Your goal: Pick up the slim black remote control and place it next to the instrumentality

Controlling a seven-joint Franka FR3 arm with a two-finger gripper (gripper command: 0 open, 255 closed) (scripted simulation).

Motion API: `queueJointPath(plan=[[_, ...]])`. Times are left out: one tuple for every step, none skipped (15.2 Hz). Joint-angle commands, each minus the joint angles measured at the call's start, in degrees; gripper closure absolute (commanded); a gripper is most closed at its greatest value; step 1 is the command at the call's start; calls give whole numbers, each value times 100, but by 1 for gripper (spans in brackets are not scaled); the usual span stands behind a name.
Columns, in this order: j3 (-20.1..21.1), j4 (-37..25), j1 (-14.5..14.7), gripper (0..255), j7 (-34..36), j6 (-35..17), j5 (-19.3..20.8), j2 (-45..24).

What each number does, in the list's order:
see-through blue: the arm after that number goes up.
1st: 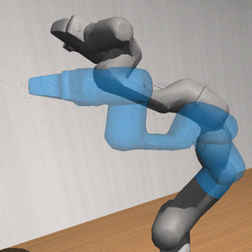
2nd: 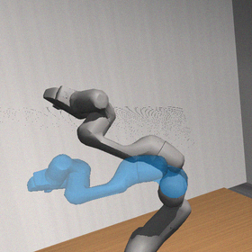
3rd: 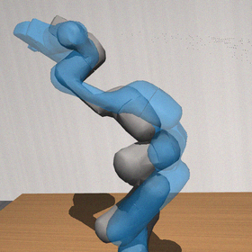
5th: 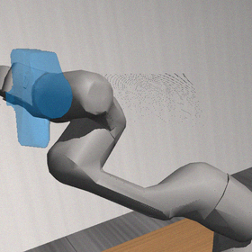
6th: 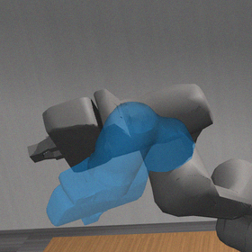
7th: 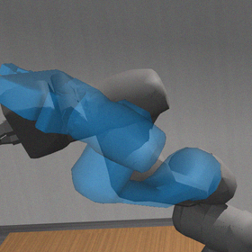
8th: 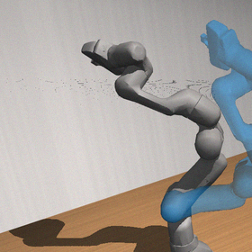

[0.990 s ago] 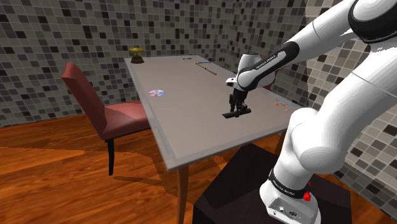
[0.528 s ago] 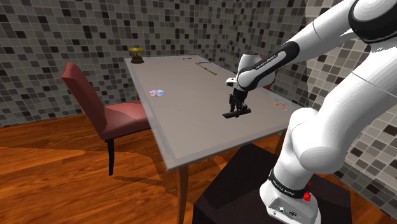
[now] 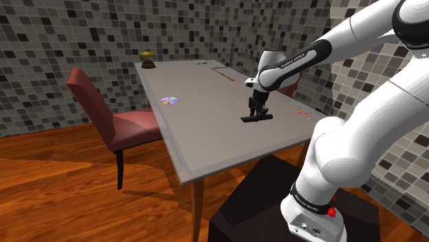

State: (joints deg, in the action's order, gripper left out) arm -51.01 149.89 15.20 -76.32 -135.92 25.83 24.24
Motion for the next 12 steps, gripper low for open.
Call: queueJointPath(plan=[[119,-58,-71,255,39,220,34,161],[170,-95,-94,255,51,321,39,227],[220,-133,-116,255,61,421,41,290],[268,-171,-135,255,70,519,41,350],[315,-211,-153,255,78,617,39,407],[361,-253,-169,255,85,713,35,463],[406,-295,-184,255,90,808,30,515],[450,-338,-197,255,95,902,23,566],[493,-383,-208,255,99,995,16,614],[520,-413,-215,255,102,1055,10,644],[488,-547,-47,255,128,989,-119,439],[448,-687,122,255,144,929,-255,231]])
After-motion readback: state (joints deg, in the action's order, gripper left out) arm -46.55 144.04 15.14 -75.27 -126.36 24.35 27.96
